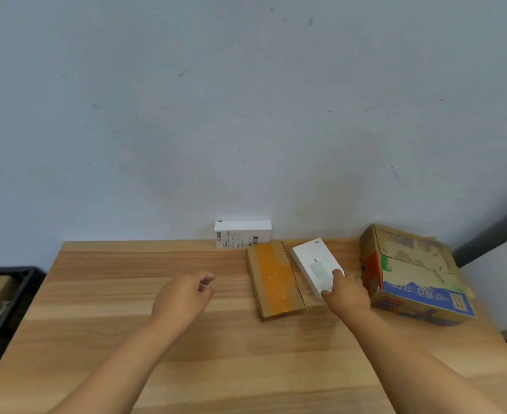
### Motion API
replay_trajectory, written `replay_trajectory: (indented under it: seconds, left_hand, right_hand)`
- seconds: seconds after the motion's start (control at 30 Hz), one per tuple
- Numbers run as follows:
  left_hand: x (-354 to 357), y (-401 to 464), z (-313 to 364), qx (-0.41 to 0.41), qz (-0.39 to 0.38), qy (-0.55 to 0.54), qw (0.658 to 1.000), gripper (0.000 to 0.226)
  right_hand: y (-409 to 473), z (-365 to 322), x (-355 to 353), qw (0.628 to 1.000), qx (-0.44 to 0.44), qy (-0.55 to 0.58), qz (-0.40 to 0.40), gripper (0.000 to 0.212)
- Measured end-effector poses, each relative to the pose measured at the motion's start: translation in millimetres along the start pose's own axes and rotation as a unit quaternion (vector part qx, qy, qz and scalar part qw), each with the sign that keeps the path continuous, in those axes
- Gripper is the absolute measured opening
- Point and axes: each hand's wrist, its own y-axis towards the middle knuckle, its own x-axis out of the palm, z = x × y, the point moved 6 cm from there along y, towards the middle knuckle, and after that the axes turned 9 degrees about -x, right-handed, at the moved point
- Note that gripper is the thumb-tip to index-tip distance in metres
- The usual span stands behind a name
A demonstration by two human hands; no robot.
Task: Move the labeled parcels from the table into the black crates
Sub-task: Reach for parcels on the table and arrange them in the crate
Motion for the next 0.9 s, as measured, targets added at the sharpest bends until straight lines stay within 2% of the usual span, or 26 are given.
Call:
replay_trajectory:
  seconds: [0.27, 0.37, 0.63, 0.9]
  left_hand:
    - [12.4, -2.8, -15.5, -0.052, 0.021, 0.003, 0.998, 0.026]
    - [15.6, -6.9, -19.3, -0.059, 0.022, 0.008, 0.998, 0.027]
    - [16.8, -13.5, -10.2, -0.043, 0.006, -0.011, 0.999, 0.026]
    - [-14.4, -27.5, 28.2, 0.026, -0.005, -0.055, 0.998, 0.029]
  right_hand:
    - [37.4, 6.1, 30.0, 0.998, 0.016, 0.014, -0.052, 0.086]
    - [38.6, 5.0, 32.8, 0.998, 0.028, 0.011, -0.047, 0.095]
    - [6.1, -7.1, 3.2, 0.993, 0.06, 0.091, 0.055, 0.093]
    - [-57.0, -82.4, -54.5, 0.971, -0.015, 0.123, 0.205, 0.089]
